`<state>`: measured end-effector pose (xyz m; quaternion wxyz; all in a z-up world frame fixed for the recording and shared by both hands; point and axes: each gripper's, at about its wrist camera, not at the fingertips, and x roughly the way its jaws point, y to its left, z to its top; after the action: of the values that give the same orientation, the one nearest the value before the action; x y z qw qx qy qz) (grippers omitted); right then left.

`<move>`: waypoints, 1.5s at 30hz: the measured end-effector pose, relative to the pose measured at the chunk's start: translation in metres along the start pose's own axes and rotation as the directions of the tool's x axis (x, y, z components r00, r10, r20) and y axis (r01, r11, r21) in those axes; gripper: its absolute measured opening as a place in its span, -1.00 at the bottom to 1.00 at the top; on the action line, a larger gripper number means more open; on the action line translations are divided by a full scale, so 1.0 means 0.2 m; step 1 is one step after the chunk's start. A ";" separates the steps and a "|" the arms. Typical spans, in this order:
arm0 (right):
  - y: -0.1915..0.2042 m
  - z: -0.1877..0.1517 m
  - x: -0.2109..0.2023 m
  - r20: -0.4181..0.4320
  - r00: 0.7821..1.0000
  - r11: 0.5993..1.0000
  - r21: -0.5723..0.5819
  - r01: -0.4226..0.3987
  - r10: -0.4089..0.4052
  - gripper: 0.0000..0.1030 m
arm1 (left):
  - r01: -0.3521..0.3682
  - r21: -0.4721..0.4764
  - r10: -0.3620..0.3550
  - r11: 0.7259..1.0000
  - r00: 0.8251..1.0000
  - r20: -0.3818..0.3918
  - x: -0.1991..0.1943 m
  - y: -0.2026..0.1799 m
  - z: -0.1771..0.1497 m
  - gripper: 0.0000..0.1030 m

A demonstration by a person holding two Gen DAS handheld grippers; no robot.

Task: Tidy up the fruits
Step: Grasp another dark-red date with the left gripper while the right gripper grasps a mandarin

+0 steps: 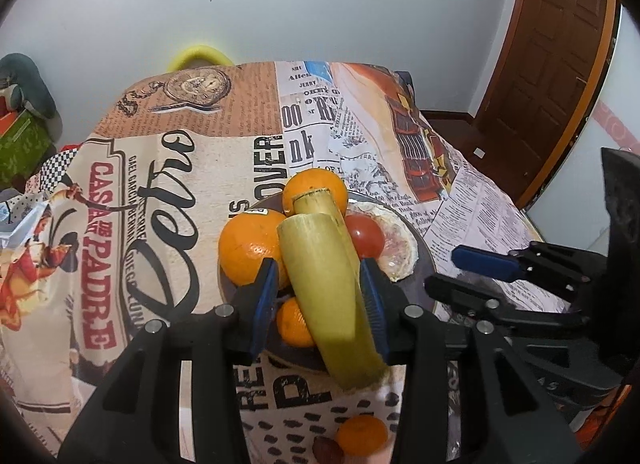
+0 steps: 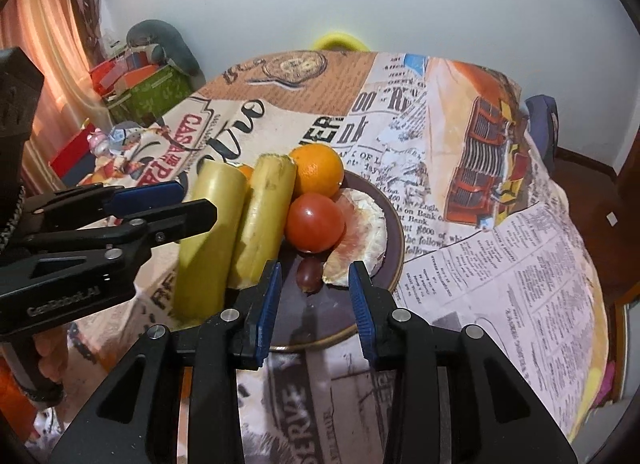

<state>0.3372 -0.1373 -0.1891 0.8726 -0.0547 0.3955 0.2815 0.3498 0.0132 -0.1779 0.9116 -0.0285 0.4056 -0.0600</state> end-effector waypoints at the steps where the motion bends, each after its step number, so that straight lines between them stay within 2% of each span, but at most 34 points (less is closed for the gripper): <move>1: 0.01 0.00 -0.02 0.003 1.000 1.000 -0.002 0.003 -0.003 -0.38 | -0.001 -0.001 0.001 1.000 1.000 0.002 -0.03 0.00 -0.01 -0.19; 13: 0.19 -0.12 -0.23 0.024 1.000 1.000 -0.012 -0.006 0.006 -0.28 | -0.020 -0.012 0.020 1.000 1.000 0.006 -0.32 0.09 -0.17 -0.18; 17: 0.25 -0.17 -0.26 0.022 1.000 1.000 -0.017 -0.002 0.002 -0.08 | -0.034 -0.020 0.034 0.999 0.999 -0.014 -0.39 0.14 -0.27 -0.18; 20: 0.30 -0.21 -0.27 0.014 1.000 1.000 -0.028 0.004 -0.003 -0.08 | -0.038 -0.026 0.037 0.999 0.999 -0.033 -0.40 0.18 -0.33 -0.07; 22: 0.33 -0.23 -0.26 0.003 1.000 1.000 -0.029 -0.007 0.007 -0.08 | -0.051 -0.027 0.050 0.998 0.998 -0.040 -0.41 0.20 -0.37 0.01; 28: 0.38 -0.29 -0.16 -0.045 0.998 0.999 -0.023 -0.035 0.034 -0.08 | -0.055 -0.032 0.053 0.998 0.996 -0.070 -0.40 0.23 -0.46 0.08; 41: 0.42 -0.32 0.05 -0.121 0.990 0.997 -0.029 -0.077 0.073 -0.09 | -0.047 -0.032 0.042 0.998 0.987 -0.152 -0.25 0.27 -0.56 0.10; 43: 0.42 -0.33 0.08 -0.132 0.987 0.995 -0.024 -0.092 0.088 -0.16 | -0.044 -0.029 0.039 0.999 0.987 -0.156 -0.23 0.27 -0.56 0.10; 45: 0.42 -0.33 0.09 -0.140 0.985 0.994 -0.025 -0.104 0.099 -0.33 | -0.041 -0.030 0.036 0.999 0.986 -0.161 -0.22 0.27 -0.56 0.10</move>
<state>0.2589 -0.0807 -0.2365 0.8265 -0.0681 0.4529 0.3273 0.2426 0.0728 -0.2266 0.8765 -0.0309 0.4790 -0.0377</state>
